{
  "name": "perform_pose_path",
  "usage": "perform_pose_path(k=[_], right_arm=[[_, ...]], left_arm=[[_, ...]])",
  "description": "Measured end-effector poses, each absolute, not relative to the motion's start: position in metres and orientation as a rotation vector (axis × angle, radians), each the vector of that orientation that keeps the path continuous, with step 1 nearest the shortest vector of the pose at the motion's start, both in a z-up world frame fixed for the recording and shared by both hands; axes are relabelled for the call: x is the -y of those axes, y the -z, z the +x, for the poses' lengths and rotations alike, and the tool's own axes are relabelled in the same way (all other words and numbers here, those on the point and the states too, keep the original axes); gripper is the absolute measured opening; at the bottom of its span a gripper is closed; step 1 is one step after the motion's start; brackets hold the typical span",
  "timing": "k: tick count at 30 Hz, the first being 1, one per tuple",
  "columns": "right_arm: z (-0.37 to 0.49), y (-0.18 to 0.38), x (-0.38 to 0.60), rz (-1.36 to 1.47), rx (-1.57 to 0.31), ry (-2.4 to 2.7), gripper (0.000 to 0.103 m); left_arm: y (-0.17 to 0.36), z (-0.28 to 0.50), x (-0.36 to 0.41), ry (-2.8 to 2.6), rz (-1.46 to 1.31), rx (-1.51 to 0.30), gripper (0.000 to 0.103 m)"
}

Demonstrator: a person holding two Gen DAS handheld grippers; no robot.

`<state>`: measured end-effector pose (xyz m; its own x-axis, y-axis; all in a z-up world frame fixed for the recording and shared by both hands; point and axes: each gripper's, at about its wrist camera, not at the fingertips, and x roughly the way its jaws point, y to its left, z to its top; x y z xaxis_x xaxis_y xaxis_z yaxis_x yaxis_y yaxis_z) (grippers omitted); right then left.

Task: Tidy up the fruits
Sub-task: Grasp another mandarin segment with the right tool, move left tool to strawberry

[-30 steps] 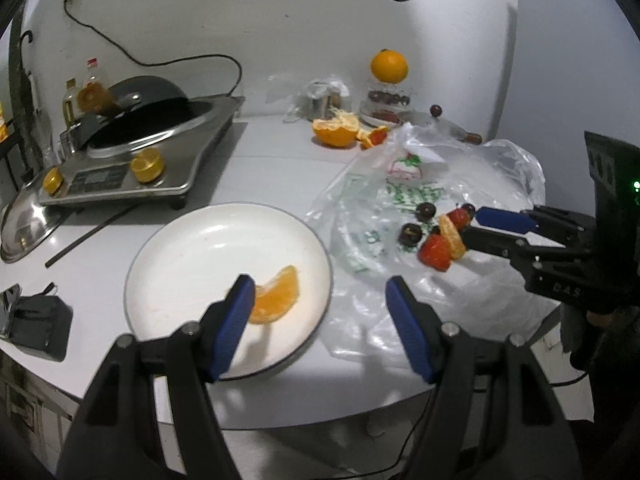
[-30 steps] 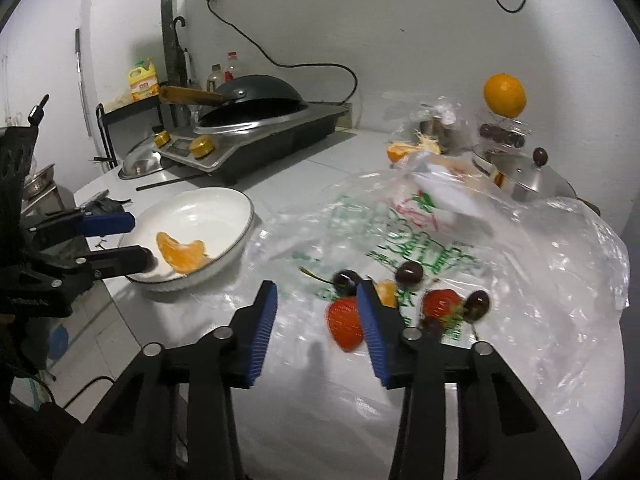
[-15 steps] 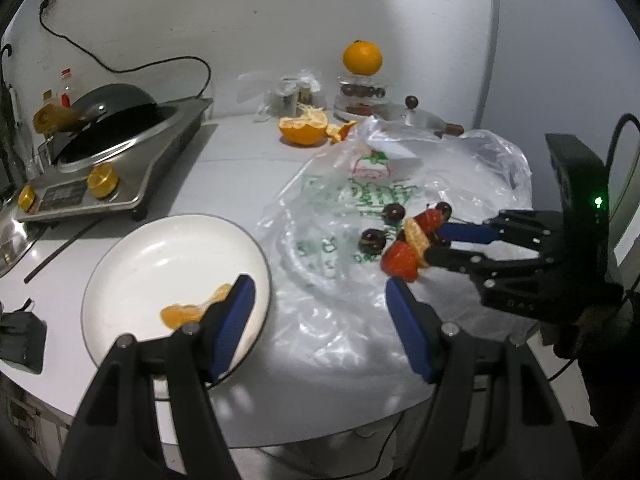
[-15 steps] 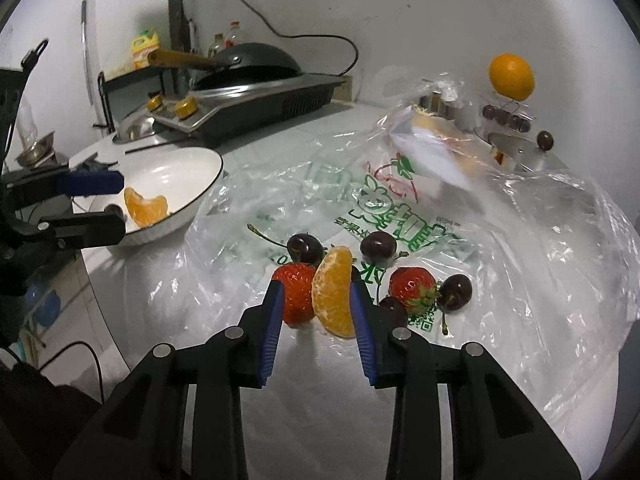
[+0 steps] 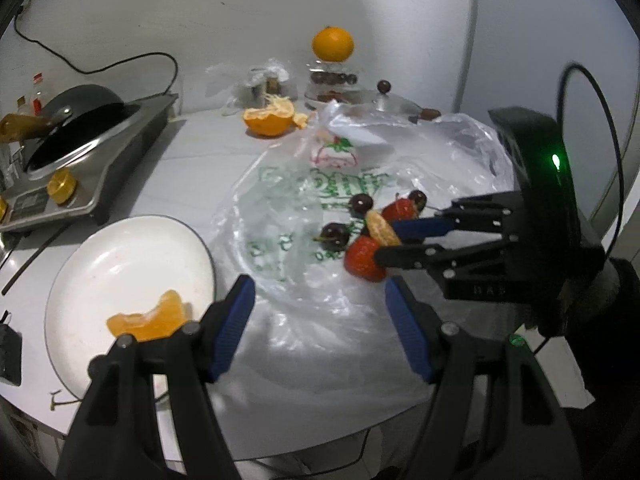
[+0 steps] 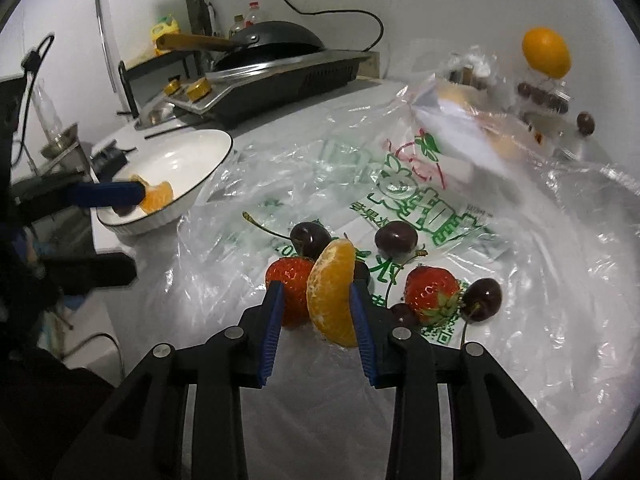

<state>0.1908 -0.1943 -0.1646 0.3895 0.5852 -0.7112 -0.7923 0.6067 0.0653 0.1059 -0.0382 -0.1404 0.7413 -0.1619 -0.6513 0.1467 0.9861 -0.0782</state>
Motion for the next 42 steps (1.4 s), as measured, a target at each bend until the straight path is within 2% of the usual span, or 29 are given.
perform_pose_path(k=[15, 18, 20, 32, 34, 35, 42], right_arm=[[0.202, 0.165, 0.199, -0.269, -0.791, -0.974, 0.036], [0.198, 0.166, 0.201, -0.283, -0.775, -0.982, 0.031], [0.197, 0.164, 0.203, -0.277, -0.765, -0.988, 0.023], [0.191, 0.138, 0.233, -0.152, -0.672, -1.021, 0.023], [0.19, 0.133, 0.238, -0.145, -0.654, -1.009, 0.023], [0.19, 0.131, 0.241, -0.14, -0.647, -1.004, 0.023], [0.191, 0.128, 0.252, -0.128, -0.628, -0.987, 0.023]], left_arm=[[0.15, 0.119, 0.068, 0.221, 0.045, -0.753, 0.068], [0.154, 0.122, 0.077, 0.233, 0.074, -0.761, 0.068], [0.156, 0.125, 0.083, 0.241, 0.096, -0.766, 0.068], [0.17, 0.154, 0.104, 0.231, 0.165, -0.781, 0.068], [0.173, 0.158, 0.104, 0.223, 0.162, -0.792, 0.064], [0.175, 0.162, 0.105, 0.214, 0.162, -0.803, 0.058], [0.185, 0.177, 0.098, 0.184, 0.114, -0.853, 0.057]])
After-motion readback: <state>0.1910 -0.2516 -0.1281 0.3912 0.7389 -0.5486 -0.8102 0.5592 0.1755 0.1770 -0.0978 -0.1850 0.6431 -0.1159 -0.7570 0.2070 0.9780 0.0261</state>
